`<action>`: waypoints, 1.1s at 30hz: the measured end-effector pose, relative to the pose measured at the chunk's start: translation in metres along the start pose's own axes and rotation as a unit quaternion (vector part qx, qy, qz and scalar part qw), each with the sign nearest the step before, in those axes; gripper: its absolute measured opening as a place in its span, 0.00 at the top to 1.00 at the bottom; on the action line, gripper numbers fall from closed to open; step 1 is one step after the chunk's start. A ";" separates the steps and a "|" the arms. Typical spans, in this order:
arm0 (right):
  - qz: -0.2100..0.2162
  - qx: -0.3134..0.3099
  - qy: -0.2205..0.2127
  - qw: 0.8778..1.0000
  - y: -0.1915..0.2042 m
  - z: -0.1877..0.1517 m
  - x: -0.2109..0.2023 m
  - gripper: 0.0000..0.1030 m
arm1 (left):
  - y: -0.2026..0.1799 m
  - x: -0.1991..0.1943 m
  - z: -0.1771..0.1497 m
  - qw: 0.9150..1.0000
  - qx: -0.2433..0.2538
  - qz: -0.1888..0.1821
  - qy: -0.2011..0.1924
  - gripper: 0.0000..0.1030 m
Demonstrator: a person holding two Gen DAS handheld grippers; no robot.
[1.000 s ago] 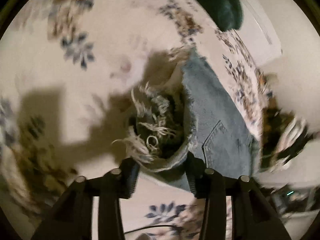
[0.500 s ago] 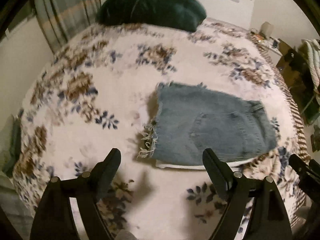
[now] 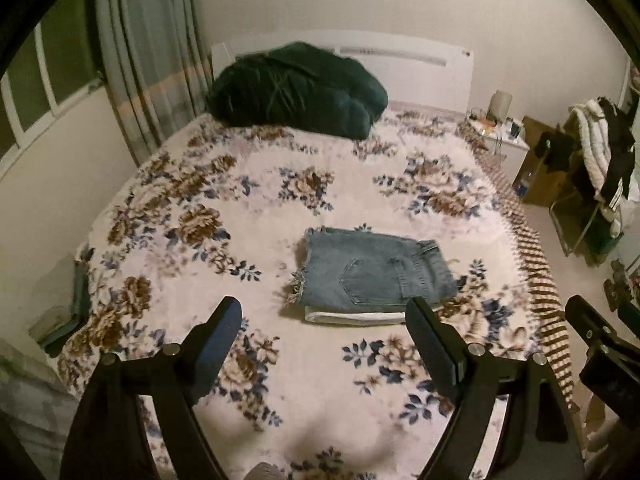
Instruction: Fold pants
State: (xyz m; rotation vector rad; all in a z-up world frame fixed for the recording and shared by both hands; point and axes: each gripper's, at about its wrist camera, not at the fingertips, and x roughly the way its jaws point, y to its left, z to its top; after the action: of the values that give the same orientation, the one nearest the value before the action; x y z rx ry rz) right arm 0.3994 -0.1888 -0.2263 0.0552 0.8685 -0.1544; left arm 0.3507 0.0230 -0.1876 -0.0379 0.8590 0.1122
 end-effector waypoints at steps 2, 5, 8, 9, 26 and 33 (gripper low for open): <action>0.007 -0.004 -0.017 1.000 -0.006 -0.001 -0.040 0.00 | 0.000 -0.033 -0.004 1.000 -0.001 -0.003 -0.012 0.19; 0.014 -0.015 -0.038 0.999 -0.012 -0.007 -0.097 0.00 | -0.002 -0.076 -0.013 1.000 -0.004 -0.006 -0.024 0.19; 0.021 -0.024 -0.051 0.998 -0.018 -0.017 -0.149 0.00 | -0.002 -0.113 -0.022 0.999 -0.006 -0.009 -0.032 0.19; 0.023 -0.026 -0.056 0.998 -0.020 -0.020 -0.165 0.00 | -0.001 -0.126 -0.024 0.999 -0.006 -0.008 -0.036 0.19; 0.020 -0.032 -0.093 0.995 -0.027 -0.045 -0.330 0.00 | 0.020 -0.213 -0.039 0.998 -0.010 -0.011 -0.067 0.00; 0.022 -0.033 -0.096 0.995 -0.026 -0.041 -0.332 0.00 | 0.022 -0.219 -0.042 0.997 -0.010 -0.015 -0.069 0.00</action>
State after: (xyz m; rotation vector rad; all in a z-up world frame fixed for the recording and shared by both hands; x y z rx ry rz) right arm 0.1534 -0.1724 0.0015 -0.0021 0.6794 -0.0884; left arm 0.1742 0.0235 -0.0490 -0.0609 0.7185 0.0930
